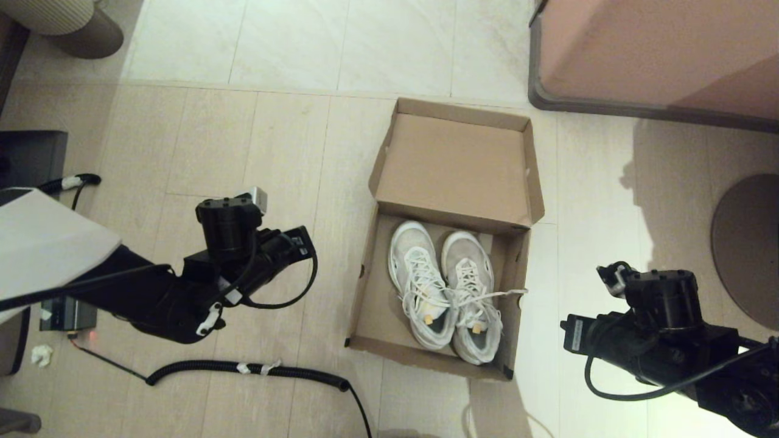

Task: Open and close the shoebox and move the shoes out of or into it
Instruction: Close the shoe box

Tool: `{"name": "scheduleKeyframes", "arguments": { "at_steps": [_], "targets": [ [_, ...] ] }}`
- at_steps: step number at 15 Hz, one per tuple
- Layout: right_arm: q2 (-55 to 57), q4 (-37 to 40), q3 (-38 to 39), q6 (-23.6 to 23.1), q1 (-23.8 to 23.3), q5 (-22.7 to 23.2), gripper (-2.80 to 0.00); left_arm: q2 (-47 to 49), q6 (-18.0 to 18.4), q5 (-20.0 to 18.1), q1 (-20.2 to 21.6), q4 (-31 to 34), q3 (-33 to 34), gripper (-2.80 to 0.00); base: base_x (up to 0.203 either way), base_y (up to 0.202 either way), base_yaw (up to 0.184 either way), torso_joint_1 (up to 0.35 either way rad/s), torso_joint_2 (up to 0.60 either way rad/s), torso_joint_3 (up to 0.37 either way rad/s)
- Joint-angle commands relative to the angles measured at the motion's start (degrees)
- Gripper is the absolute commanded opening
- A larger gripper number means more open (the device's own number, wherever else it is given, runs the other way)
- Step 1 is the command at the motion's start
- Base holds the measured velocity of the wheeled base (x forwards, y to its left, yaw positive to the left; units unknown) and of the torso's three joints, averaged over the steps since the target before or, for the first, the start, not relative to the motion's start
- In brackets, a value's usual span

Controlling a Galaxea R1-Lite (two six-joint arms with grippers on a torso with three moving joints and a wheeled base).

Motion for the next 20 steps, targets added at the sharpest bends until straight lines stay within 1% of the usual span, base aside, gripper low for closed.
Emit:
{"name": "scheduleKeyframes", "arguments": {
  "at_steps": [1, 3, 4, 5, 6, 8, 11, 12, 13, 15, 20],
  "targets": [
    [6.16, -5.43, 2.11, 0.15, -0.01, 0.06, -2.80, -1.53, -0.14, 0.06, -0.01, -0.28, 0.08, -2.80, 0.000, 0.000, 0.000, 0.000, 0.00, 0.000],
    [14.40, -18.97, 2.40, -0.54, -0.03, 0.05, -2.80, -1.88, -0.21, 0.06, 0.17, -0.28, 0.51, -2.80, 0.000, 0.000, 0.000, 0.000, 0.00, 0.000],
    [16.91, -23.45, 2.22, -1.96, -0.02, 0.04, 0.00, -1.80, -0.21, 0.01, 0.32, -0.28, 0.42, -2.80, 0.000, 0.000, 0.000, 0.000, 0.00, 0.000],
    [17.83, -25.58, 1.36, -3.42, -0.01, 0.09, 0.00, -1.63, -0.23, -0.03, 0.50, -0.34, 0.31, -2.80, 0.000, 0.000, 0.000, 0.000, 0.00, 0.000],
    [18.50, -25.60, 0.83, -3.75, -0.03, 0.10, 0.00, -1.36, -0.26, -0.03, 0.52, -0.37, 0.16, -2.80, 0.000, 0.000, 0.000, 0.000, 0.00, 0.000],
    [19.86, -25.75, -0.77, -5.92, -0.66, -0.25, 0.00, -1.09, -0.25, -0.03, 0.44, -0.37, -0.01, -2.80, 0.000, 0.000, 0.000, 0.000, 0.00, 0.000],
    [21.26, -25.84, -3.70, -7.50, -1.25, -0.76, 0.00, -1.00, -0.29, -0.03, 0.52, -0.37, -0.10, -2.80, 0.000, 0.000, 0.000, 0.000, 0.00, 0.000],
    [21.04, -25.84, -4.39, -8.95, -1.24, -0.94, 0.00, -1.00, -0.29, -0.03, 0.52, -0.37, -0.01, -2.80, 0.000, 0.000, 0.000, 0.000, 0.00, 0.000],
    [20.66, -25.84, -4.89, -10.67, -1.19, -1.50, 0.00, -0.92, -0.38, 0.03, 0.52, -0.37, -0.01, -2.80, 0.000, 0.000, 0.000, 0.000, 0.00, 0.000],
    [20.59, -25.84, -7.27, -13.76, -0.92, -4.64, 0.00, -0.85, -0.38, -0.03, 0.52, -0.37, -0.01, -2.80, 0.000, 0.000, 0.000, 0.000, 0.00, 0.000],
    [21.42, -25.74, -9.78, -15.22, 0.01, -5.16, 0.00, -0.83, -0.56, -0.03, 0.63, -0.37, 0.07, -2.80, 0.000, 0.000, 0.000, 0.000, 0.00, 0.000]
  ]
}}
